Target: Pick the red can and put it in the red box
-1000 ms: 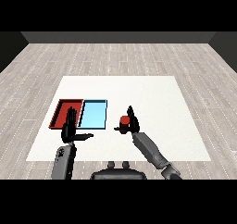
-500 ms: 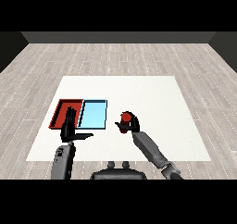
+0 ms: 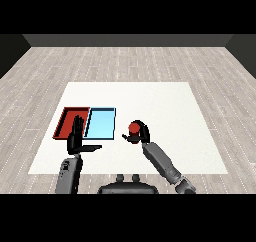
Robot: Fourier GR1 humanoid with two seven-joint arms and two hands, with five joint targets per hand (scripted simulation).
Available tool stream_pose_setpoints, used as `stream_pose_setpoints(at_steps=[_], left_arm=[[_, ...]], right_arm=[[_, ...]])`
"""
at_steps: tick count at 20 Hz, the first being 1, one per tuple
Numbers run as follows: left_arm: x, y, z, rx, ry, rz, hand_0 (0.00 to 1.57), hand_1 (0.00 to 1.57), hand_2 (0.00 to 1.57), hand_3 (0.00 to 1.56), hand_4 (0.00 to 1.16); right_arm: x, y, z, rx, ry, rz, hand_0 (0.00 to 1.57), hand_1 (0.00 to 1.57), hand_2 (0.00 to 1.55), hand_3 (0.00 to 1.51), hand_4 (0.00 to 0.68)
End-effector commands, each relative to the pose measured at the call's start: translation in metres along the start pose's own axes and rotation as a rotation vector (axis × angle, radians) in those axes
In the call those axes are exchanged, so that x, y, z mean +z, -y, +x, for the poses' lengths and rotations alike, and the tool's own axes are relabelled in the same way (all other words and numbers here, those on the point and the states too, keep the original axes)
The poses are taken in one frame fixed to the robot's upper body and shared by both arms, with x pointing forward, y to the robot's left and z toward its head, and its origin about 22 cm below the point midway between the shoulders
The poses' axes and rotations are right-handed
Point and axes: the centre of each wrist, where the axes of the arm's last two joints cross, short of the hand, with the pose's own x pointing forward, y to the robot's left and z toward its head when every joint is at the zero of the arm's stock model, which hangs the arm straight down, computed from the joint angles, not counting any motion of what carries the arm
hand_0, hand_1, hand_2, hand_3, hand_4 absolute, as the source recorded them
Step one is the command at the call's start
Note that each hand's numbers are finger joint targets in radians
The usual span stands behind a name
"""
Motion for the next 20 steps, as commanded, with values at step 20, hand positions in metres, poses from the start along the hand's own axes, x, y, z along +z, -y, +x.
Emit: stream_pose_setpoints(at_steps=[20], left_arm=[[-0.03, 0.104, -0.003, 0.086, -0.102, -0.224, 0.0, 0.0, 0.0, 0.0, 0.0]], right_arm=[[-0.013, -0.001, 0.064, -0.056, 0.177, 0.035, 1.42, 1.42, 1.44, 1.42, 0.662]])
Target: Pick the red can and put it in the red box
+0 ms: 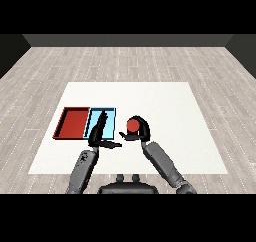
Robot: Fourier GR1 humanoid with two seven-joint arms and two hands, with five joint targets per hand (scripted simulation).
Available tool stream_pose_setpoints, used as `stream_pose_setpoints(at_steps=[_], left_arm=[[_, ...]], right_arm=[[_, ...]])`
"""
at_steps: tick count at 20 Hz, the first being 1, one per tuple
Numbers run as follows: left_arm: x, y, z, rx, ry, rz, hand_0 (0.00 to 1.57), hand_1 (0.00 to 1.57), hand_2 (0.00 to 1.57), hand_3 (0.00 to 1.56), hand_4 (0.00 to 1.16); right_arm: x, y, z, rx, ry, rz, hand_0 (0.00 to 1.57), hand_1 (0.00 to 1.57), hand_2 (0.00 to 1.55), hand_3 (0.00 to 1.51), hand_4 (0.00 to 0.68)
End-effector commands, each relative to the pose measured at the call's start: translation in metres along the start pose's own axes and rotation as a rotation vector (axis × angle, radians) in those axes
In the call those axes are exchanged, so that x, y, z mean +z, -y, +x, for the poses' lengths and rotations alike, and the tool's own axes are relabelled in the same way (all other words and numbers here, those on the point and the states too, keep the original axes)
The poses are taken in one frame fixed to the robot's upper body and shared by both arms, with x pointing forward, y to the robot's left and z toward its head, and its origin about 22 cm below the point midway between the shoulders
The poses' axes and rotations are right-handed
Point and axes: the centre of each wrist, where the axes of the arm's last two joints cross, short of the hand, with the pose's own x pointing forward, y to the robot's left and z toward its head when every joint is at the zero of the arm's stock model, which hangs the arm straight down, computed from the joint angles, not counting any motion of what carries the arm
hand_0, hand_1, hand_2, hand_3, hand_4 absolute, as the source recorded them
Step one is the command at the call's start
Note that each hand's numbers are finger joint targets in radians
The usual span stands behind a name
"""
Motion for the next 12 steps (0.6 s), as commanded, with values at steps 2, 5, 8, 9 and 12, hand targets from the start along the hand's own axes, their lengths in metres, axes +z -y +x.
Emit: stream_pose_setpoints(at_steps=[2, 5, 8, 9, 12], left_arm=[[-0.007, 0.018, 0.0, 0.015, -0.007, -0.026, 0.0, 0.0, 0.0, 0.0, 0.0], [-0.006, 0.042, -0.008, 0.044, -0.016, -0.043, 0.0, 0.0, 0.0, 0.0, 0.0], [0.002, 0.054, -0.007, 0.05, -0.032, -0.077, 0.0, 0.0, 0.0, 0.0, 0.0], [-0.024, 0.048, 0.001, 0.044, -0.025, -0.068, 0.0, 0.0, 0.0, 0.0, 0.0], [-0.003, 0.047, 0.016, 0.038, -0.03, -0.078, 0.0, 0.0, 0.0, 0.0, 0.0]], right_arm=[[-0.022, 0.032, 0.003, -0.009, 0.013, 0.006, 1.42, 1.42, 1.44, 1.42, 0.662], [-0.038, 0.032, 0.003, 0.011, 0.034, 0.006, 1.42, 1.42, 1.44, 1.42, 0.662], [-0.024, 0.023, -0.004, -0.003, 0.029, 0.03, 1.41, 1.41, 1.42, 1.41, 0.64], [-0.015, 0.015, 0.02, -0.022, 0.05, 0.045, 1.41, 1.41, 1.42, 1.4, 0.635], [-0.04, 0.017, 0.021, -0.014, 0.055, 0.061, 1.38, 1.38, 1.4, 1.39, 0.629]])
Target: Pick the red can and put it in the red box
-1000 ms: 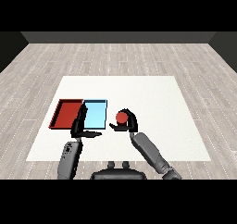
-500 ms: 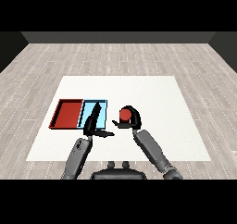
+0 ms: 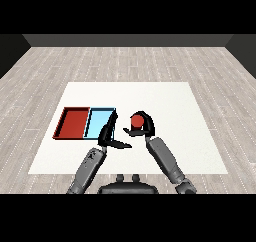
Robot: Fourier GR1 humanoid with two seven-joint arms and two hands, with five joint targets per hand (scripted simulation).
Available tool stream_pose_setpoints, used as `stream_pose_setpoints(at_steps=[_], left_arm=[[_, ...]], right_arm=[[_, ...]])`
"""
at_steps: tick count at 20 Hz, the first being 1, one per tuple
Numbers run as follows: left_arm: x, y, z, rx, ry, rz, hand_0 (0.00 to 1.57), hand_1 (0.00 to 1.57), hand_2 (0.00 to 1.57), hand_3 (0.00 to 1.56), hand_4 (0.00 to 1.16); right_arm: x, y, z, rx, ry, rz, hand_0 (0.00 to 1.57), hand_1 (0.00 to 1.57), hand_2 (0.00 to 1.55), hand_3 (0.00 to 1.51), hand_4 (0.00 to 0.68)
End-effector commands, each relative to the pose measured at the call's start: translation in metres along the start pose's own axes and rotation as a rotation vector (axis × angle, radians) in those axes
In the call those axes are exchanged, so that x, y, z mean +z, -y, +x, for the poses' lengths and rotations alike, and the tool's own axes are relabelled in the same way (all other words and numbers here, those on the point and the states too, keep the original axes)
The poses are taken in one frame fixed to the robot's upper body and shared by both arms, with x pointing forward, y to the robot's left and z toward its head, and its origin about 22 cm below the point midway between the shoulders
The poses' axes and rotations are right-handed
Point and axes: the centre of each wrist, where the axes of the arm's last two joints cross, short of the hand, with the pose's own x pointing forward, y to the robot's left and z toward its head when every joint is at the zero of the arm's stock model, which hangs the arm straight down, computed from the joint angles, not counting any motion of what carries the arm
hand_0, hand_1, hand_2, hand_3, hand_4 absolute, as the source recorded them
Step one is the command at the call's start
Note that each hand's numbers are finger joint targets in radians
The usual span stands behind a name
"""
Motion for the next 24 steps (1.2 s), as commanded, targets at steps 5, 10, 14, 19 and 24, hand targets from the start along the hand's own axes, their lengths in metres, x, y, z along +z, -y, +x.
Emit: stream_pose_setpoints(at_steps=[5, 10, 14, 19, 24], left_arm=[[-0.009, 0.023, -0.01, -0.006, -0.014, -0.025, 0.0, 0.0, 0.0, 0.0, 0.0], [-0.018, 0.018, -0.019, -0.019, -0.042, -0.042, 0.0, 0.0, 0.0, 0.0, 0.0], [-0.03, 0.009, -0.019, -0.05, -0.057, -0.038, 0.0, 0.0, 0.0, 0.0, 0.0], [-0.028, 0.022, -0.023, -0.041, -0.05, -0.051, 0.0, 0.0, 0.0, 0.0, 0.0], [-0.027, 0.032, -0.006, -0.08, -0.056, -0.054, 0.0, 0.0, 0.0, 0.0, 0.0]], right_arm=[[-0.004, -0.024, 0.007, -0.023, 0.043, 0.043, 1.39, 1.39, 1.41, 1.4, 0.615], [-0.022, -0.027, 0.007, -0.038, -0.004, 0.055, 1.41, 1.41, 1.43, 1.4, 0.617], [-0.009, -0.044, 0.025, -0.091, 0.04, 0.096, 1.43, 1.43, 1.44, 1.4, 0.615], [-0.006, -0.038, 0.029, -0.081, 0.045, 0.094, 1.45, 1.45, 1.42, 1.38, 0.615], [-0.001, -0.056, 0.02, -0.093, 0.036, 0.136, 1.44, 1.44, 1.43, 1.38, 0.595]])
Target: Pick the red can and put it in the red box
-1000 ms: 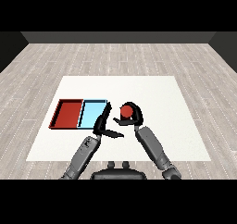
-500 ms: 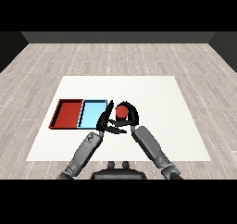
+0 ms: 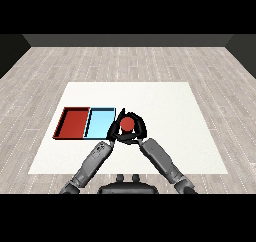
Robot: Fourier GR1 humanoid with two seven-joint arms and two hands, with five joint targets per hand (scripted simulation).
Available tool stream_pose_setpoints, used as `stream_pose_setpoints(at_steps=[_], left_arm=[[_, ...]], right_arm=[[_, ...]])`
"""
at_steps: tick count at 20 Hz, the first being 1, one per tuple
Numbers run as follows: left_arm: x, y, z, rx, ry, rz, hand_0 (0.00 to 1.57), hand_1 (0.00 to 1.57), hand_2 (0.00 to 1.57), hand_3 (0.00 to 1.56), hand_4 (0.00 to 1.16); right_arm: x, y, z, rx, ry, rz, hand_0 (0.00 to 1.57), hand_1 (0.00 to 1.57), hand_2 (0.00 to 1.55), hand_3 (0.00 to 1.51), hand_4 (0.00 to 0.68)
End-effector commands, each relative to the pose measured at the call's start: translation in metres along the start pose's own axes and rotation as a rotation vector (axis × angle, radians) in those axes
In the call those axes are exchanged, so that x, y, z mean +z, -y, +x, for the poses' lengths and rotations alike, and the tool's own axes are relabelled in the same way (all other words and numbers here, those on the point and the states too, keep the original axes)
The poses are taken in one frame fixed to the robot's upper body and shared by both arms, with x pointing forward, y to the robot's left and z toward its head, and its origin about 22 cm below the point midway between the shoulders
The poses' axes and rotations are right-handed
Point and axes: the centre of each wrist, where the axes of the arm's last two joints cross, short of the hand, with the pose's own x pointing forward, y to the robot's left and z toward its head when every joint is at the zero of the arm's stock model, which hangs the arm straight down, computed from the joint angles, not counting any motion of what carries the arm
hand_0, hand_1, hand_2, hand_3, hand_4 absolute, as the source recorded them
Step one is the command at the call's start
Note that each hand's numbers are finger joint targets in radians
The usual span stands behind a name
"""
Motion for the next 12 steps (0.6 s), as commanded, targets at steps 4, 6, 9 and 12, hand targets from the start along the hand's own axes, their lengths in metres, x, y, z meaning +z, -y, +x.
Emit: stream_pose_setpoints(at_steps=[4, 6, 9, 12], left_arm=[[0.011, 0.027, 0.002, 0.019, -0.005, -0.038, 0.0, 0.0, 0.0, 0.0, 0.0], [-0.003, 0.015, 0.009, 0.0, 0.007, 0.007, 0.0, 0.0, 0.0, 0.0, 0.0], [-0.017, 0.013, 0.013, -0.072, -0.015, 0.076, 0.77, 0.77, 0.78, 0.0, 0.55], [-0.015, 0.027, 0.004, -0.042, -0.026, 0.063, 1.3, 1.3, 1.32, 1.25, 0.86]], right_arm=[[-0.009, -0.018, 0.018, -0.029, 0.023, 0.013, 1.45, 1.45, 1.45, 1.4, 0.555], [0.005, -0.014, -0.007, -0.019, 0.005, 0.017, 1.46, 1.46, 1.45, 1.4, 0.523], [0.004, -0.025, 0.012, -0.007, 0.01, 0.041, 1.51, 1.51, 1.47, 1.41, 0.512], [0.004, -0.01, 0.002, -0.034, 0.015, 0.027, 1.51, 1.51, 1.46, 1.4, 0.528]])
